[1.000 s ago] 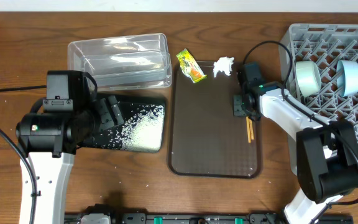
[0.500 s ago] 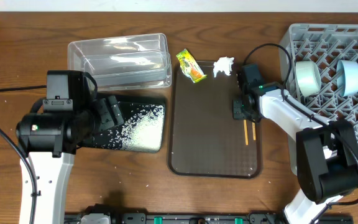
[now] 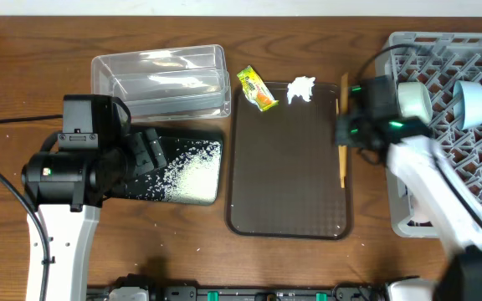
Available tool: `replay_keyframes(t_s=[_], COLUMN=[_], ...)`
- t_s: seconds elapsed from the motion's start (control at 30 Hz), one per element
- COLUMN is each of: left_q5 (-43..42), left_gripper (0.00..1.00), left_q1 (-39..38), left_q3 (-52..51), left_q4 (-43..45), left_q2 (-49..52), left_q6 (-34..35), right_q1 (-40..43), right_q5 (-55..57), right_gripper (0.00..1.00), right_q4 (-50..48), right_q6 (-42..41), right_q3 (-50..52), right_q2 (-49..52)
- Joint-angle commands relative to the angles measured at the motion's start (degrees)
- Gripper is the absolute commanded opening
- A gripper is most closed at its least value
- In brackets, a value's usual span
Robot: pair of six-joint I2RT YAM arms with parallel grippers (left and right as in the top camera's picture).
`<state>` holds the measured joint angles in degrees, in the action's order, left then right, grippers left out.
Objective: Sort waste into correct bins and load items into the dishwasher rack
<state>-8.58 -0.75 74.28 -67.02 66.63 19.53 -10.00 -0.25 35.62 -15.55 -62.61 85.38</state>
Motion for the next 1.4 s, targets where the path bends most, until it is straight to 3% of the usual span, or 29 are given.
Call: replay_keyframes(t_s=[0.0,0.3,0.57,0.63,0.77,0.87,1.0,1.37], left_q5=[0.72,0.72,0.72,0.72,0.72,0.72,0.72,0.72], left_gripper=[0.89,0.9,0.9,0.89,0.9,0.89,0.9,0.89], left_q1=[0.26,0.26,0.26,0.26,0.26,0.26,0.26,0.26], left_q3=[0.09,0.09,0.09,0.09,0.09,0.09,0.09,0.09], left_q4=[0.0,0.0,0.0,0.0,0.0,0.0,0.0,0.0], left_q2=[0.02,0.02,0.02,0.02,0.02,0.02,0.02,0.02], left_q6=[0.31,0.31,0.28,0.28,0.28,0.28,0.28,0.28], right_q1=[3.78,12.76,13.05,10.29,2.4,-2.56,-4.5,-3.34], right_q5=[0.44,3.34,-18.64,-21.7,-12.61,-0.74,6.75,4.7], right_gripper=[0.01,0.01,0.01,0.07,0.36,0.43,0.45,0.42], right_q4=[1.77,3.56,2.08,2.05,2.82,3.87,3.85,-1.55], right_q6=[5.27,10.1,14.56,14.29,10.36,4.15,-0.48,0.37], right_q3=[-0.17,-0.17,-0.17,-0.17,-0.17,-0.15,-0.15,-0.15], right_q2=[-3.32,-4.66,-4.9,-4.87,-4.33,-1.92,4.09,17.0])
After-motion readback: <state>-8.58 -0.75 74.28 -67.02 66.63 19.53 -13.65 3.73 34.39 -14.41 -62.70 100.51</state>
